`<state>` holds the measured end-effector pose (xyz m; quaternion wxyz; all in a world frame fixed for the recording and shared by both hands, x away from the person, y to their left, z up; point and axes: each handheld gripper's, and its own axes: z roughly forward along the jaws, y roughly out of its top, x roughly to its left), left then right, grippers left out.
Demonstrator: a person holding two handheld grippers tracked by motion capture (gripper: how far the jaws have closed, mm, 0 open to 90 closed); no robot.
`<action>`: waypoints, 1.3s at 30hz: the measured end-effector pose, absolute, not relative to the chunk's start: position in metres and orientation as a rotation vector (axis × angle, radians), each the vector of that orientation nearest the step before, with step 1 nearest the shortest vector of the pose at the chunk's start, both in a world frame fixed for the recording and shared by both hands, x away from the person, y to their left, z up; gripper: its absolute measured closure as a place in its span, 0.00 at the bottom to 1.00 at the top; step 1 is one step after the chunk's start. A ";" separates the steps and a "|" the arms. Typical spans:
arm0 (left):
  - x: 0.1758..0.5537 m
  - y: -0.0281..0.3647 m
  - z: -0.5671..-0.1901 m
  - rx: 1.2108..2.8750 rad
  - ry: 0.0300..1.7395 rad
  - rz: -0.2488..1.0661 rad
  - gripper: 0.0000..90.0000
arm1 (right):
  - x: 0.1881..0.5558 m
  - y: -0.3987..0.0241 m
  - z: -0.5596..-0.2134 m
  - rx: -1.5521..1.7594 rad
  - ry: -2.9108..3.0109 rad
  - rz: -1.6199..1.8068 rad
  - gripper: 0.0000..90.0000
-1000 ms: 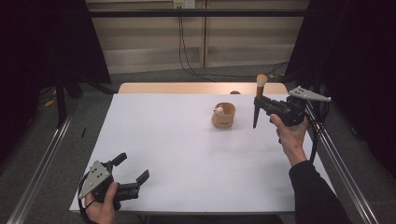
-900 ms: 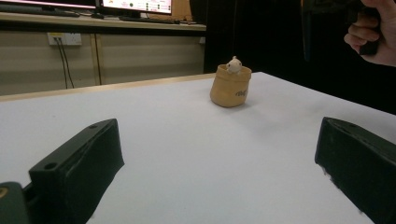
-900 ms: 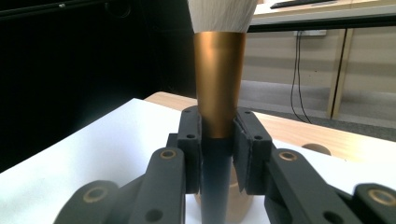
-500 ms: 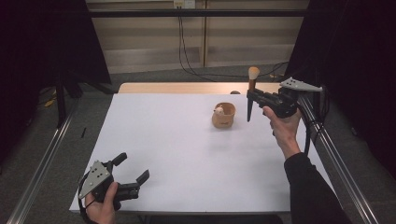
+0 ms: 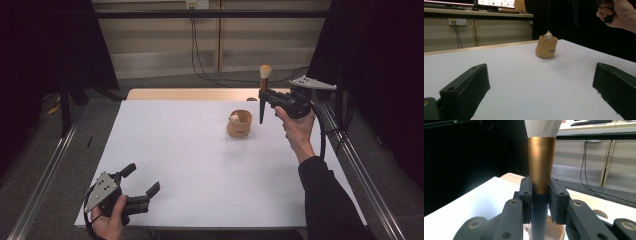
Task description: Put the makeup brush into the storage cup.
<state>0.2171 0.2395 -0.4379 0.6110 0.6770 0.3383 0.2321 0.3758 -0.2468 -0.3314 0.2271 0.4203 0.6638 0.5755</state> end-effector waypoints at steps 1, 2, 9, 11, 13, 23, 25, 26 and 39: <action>0.217 0.240 -0.438 1.571 0.774 0.539 0.01 | 0.377 -0.246 -0.331 1.160 1.829 1.583 0.83; 0.217 0.239 -0.438 1.559 0.781 0.535 0.01 | 0.378 -0.245 -0.330 1.160 1.827 1.585 0.83; 0.217 0.239 -0.438 1.551 0.783 0.534 0.01 | 0.389 -0.239 -0.327 1.172 1.826 1.575 0.83; 0.218 0.240 -0.438 1.558 0.778 0.535 0.01 | 0.392 -0.236 -0.327 1.171 1.825 1.565 0.83; 0.217 0.239 -0.438 1.537 0.789 0.527 0.01 | 0.396 -0.234 -0.327 1.179 1.827 1.573 0.83; 0.218 0.240 -0.438 1.559 0.778 0.523 0.01 | 0.413 -0.223 -0.337 1.211 1.824 1.552 0.83; 0.218 0.239 -0.438 1.560 0.778 0.521 0.01 | 0.416 -0.222 -0.339 1.212 1.833 1.543 0.83; 0.218 0.240 -0.438 1.563 0.771 0.524 0.01 | 0.416 -0.222 -0.339 1.212 1.833 1.543 0.83; 0.218 0.240 -0.439 1.566 0.778 0.523 0.01 | 0.434 -0.218 -0.354 1.265 1.841 1.501 0.83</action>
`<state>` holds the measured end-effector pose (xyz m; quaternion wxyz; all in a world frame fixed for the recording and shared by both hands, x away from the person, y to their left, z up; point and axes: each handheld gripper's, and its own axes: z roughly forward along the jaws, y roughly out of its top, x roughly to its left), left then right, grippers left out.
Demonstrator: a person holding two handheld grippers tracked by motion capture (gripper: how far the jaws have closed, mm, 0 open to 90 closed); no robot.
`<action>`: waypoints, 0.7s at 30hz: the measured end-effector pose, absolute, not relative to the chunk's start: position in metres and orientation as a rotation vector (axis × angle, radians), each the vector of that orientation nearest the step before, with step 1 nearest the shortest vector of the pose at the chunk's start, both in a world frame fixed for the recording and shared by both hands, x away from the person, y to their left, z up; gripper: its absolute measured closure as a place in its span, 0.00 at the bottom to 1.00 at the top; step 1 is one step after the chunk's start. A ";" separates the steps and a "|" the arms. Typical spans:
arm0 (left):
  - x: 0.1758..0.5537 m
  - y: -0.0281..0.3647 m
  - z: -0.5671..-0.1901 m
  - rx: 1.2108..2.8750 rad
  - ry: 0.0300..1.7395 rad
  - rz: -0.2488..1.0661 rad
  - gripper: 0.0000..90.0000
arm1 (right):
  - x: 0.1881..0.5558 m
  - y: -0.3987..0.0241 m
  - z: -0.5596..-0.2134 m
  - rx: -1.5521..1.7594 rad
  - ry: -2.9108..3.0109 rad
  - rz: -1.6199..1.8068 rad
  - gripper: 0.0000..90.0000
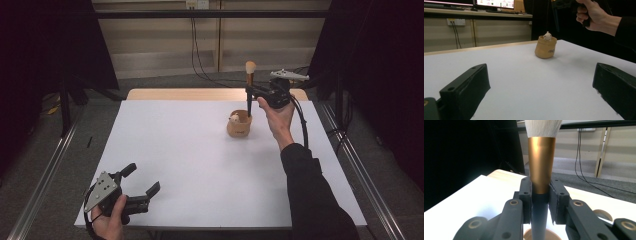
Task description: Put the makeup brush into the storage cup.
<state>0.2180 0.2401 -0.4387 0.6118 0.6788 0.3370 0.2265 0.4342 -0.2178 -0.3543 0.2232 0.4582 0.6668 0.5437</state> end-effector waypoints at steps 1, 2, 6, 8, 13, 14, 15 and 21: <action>0.218 0.240 -0.439 1.561 0.779 0.520 0.01 | 0.435 -0.217 -0.356 1.265 1.849 1.492 0.83; 0.218 0.240 -0.439 1.559 0.773 0.518 0.01 | 0.436 -0.216 -0.357 1.264 1.850 1.486 0.83; 0.218 0.240 -0.439 1.557 0.777 0.515 0.01 | 0.439 -0.209 -0.362 1.253 1.864 1.472 0.83; 0.218 0.241 -0.439 1.561 0.771 0.519 0.01 | 0.439 -0.208 -0.363 1.255 1.862 1.477 0.83; 0.218 0.241 -0.439 1.560 0.772 0.519 0.01 | 0.442 -0.204 -0.369 1.249 1.876 1.461 0.83; 0.218 0.241 -0.439 1.561 0.772 0.519 0.01 | 0.442 -0.203 -0.369 1.256 1.874 1.458 0.83; 0.218 0.241 -0.439 1.562 0.771 0.518 0.01 | 0.444 -0.202 -0.370 1.255 1.890 1.454 0.83; 0.218 0.241 -0.439 1.561 0.772 0.520 0.01 | 0.449 -0.204 -0.377 1.281 1.882 1.448 0.83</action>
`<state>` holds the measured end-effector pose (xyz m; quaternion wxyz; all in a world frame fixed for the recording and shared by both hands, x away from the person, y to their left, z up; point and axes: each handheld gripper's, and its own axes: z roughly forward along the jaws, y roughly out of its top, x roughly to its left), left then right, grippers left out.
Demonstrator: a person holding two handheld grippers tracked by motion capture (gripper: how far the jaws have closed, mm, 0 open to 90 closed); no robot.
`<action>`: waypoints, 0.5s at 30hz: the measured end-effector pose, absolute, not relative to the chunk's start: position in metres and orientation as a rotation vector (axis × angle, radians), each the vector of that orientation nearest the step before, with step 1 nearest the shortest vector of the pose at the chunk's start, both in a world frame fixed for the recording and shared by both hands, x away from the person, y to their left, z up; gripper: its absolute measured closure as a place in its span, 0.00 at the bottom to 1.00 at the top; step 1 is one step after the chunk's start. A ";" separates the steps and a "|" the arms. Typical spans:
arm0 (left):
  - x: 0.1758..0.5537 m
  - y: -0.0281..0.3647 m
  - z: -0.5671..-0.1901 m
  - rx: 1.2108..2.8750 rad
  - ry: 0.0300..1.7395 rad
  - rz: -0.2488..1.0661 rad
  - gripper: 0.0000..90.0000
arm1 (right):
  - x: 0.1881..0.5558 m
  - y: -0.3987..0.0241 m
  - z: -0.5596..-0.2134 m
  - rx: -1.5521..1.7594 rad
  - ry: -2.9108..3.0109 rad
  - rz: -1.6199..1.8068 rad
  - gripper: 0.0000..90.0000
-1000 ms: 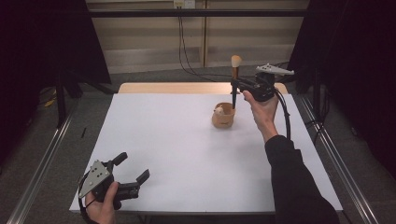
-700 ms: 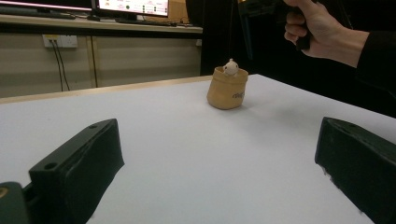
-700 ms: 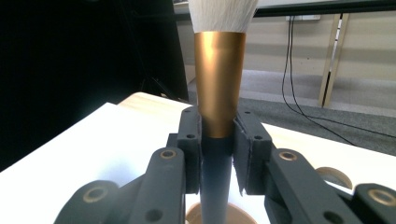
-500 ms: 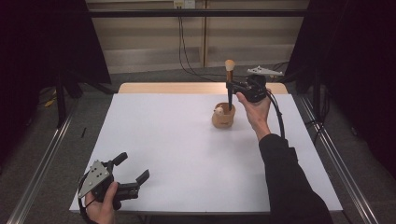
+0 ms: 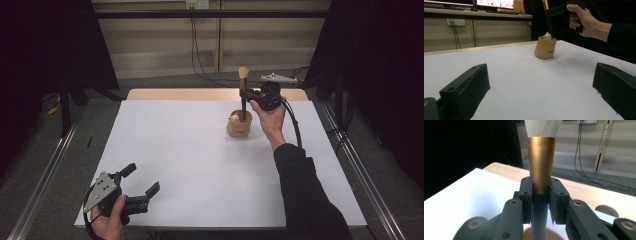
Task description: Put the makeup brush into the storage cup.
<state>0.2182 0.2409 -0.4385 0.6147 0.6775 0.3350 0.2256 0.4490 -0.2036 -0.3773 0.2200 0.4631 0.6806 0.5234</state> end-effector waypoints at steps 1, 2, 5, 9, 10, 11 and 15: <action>0.218 0.241 -0.439 1.560 0.772 0.519 0.01 | 0.449 -0.203 -0.378 1.282 1.880 1.436 0.83; 0.218 0.241 -0.439 1.561 0.772 0.519 0.01 | 0.449 -0.203 -0.379 1.286 1.885 1.428 0.83; 0.219 0.241 -0.439 1.564 0.772 0.517 0.01 | 0.450 -0.200 -0.383 1.279 1.891 1.427 0.83; 0.218 0.241 -0.439 1.562 0.772 0.519 0.01 | 0.450 -0.197 -0.388 1.276 1.908 1.413 0.83; 0.218 0.241 -0.439 1.561 0.772 0.517 0.01 | 0.450 -0.197 -0.390 1.277 1.912 1.409 0.83; 0.218 0.241 -0.439 1.567 0.771 0.517 0.01 | 0.451 -0.196 -0.391 1.277 1.916 1.408 0.83; 0.218 0.240 -0.439 1.562 0.776 0.515 0.01 | 0.450 -0.197 -0.398 1.289 1.924 1.408 0.83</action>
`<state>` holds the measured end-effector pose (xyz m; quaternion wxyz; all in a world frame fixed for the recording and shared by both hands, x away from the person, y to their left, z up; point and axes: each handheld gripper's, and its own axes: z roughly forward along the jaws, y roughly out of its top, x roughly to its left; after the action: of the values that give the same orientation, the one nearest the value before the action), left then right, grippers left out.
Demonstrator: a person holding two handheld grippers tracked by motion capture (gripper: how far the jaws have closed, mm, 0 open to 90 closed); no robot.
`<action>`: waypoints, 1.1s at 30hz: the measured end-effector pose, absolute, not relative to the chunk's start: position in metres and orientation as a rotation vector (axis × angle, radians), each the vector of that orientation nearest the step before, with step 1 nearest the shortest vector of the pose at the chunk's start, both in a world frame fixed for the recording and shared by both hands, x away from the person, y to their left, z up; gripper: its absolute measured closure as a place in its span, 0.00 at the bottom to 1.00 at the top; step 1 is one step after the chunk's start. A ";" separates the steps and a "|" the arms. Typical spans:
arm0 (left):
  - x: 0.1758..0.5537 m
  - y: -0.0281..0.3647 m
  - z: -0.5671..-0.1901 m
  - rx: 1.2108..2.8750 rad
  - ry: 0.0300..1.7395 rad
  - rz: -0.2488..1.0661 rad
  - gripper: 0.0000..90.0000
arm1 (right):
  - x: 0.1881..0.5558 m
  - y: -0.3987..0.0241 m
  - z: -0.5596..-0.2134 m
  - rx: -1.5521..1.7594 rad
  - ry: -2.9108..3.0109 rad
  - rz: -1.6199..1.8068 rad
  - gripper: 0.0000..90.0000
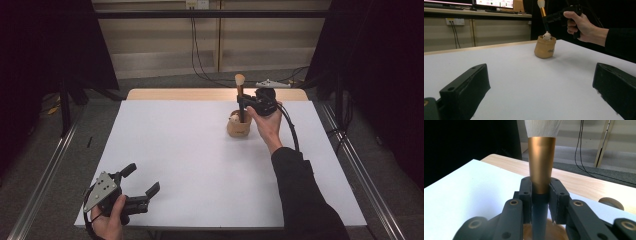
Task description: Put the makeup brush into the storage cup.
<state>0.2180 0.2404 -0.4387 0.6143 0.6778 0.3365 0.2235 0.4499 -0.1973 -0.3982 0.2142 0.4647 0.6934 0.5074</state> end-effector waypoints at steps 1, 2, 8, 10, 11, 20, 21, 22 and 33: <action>0.218 0.241 -0.439 1.563 0.772 0.519 0.01 | 0.450 -0.197 -0.398 1.289 1.924 1.408 0.83; 0.218 0.242 -0.439 1.570 0.768 0.519 0.01 | 0.450 -0.198 -0.400 1.294 1.929 1.407 0.83; 0.218 0.240 -0.439 1.563 0.770 0.517 0.01 | 0.448 -0.200 -0.406 1.302 1.942 1.401 0.83; 0.218 0.241 -0.438 1.566 0.766 0.521 0.01 | 0.447 -0.200 -0.407 1.294 1.945 1.401 0.83; 0.218 0.241 -0.438 1.566 0.767 0.519 0.01 | 0.447 -0.200 -0.408 1.296 1.951 1.403 0.83; 0.218 0.240 -0.439 1.563 0.776 0.515 0.01 | 0.443 -0.204 -0.415 1.303 1.951 1.410 0.83; 0.218 0.240 -0.439 1.562 0.775 0.511 0.01 | 0.443 -0.204 -0.415 1.302 1.951 1.405 0.83; 0.218 0.240 -0.439 1.561 0.775 0.512 0.01 | 0.442 -0.205 -0.416 1.304 1.951 1.413 0.83; 0.218 0.240 -0.439 1.563 0.775 0.512 0.01 | 0.441 -0.206 -0.426 1.300 1.996 1.361 0.83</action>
<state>0.2182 0.2399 -0.4390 0.6145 0.6781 0.3363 0.2223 0.4405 -0.2061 -0.4256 0.1978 0.4646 0.7131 0.4864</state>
